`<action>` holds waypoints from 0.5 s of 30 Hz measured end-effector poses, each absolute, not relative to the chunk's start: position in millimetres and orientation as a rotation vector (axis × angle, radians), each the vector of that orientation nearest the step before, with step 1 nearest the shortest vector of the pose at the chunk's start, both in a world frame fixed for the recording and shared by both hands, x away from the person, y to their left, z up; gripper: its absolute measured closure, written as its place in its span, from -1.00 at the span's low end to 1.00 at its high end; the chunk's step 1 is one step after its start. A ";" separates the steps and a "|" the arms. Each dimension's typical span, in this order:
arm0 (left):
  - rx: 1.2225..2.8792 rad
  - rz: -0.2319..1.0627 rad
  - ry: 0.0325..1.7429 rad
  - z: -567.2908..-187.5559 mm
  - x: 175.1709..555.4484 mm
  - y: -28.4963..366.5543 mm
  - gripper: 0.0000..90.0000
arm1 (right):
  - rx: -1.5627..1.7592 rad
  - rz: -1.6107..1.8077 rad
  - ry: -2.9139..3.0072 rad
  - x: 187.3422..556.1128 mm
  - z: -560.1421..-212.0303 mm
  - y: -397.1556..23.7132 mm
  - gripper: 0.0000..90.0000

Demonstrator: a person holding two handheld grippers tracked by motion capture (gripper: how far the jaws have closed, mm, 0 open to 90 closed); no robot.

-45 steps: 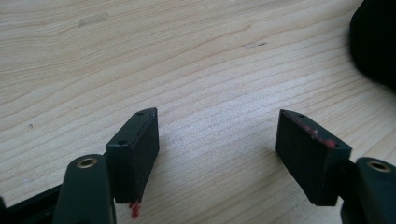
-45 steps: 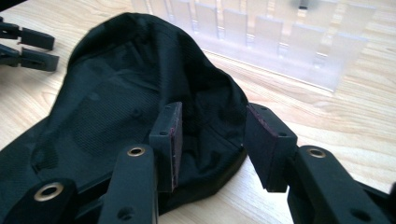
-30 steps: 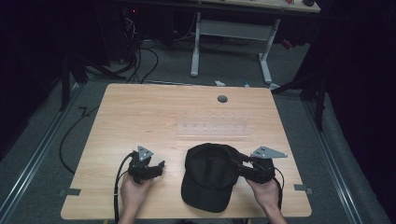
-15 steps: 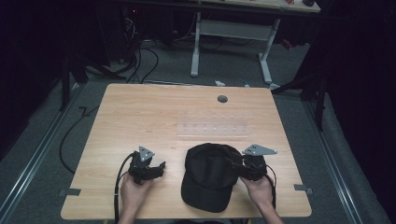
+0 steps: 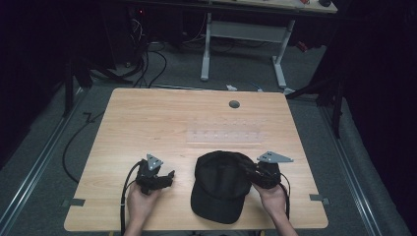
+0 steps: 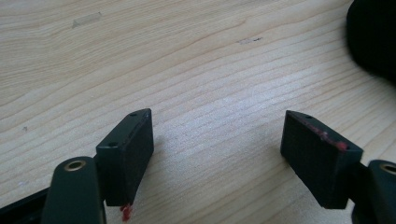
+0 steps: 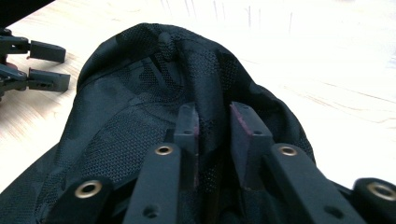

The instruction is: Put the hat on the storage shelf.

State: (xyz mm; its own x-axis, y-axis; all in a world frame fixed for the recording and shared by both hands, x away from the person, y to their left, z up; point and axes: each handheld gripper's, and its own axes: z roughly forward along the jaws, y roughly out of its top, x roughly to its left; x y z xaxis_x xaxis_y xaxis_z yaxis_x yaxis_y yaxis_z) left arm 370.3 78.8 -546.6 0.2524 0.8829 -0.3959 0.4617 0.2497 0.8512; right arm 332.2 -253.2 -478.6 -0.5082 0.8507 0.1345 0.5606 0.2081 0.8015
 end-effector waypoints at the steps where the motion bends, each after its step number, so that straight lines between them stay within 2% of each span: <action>1: 1.381 0.466 1.378 -546.6 370.3 78.8 -0.43 | 1.320 1.201 2.152 331.7 -479.1 -252.4 0.73; 5: 1.381 0.466 1.378 -546.6 370.3 78.8 -0.43 | 1.309 1.179 2.145 331.3 -479.6 -249.7 0.84; 15: 1.373 0.472 1.382 -546.3 370.3 79.8 -0.38 | 1.255 1.153 2.175 333.5 -475.0 -248.3 0.90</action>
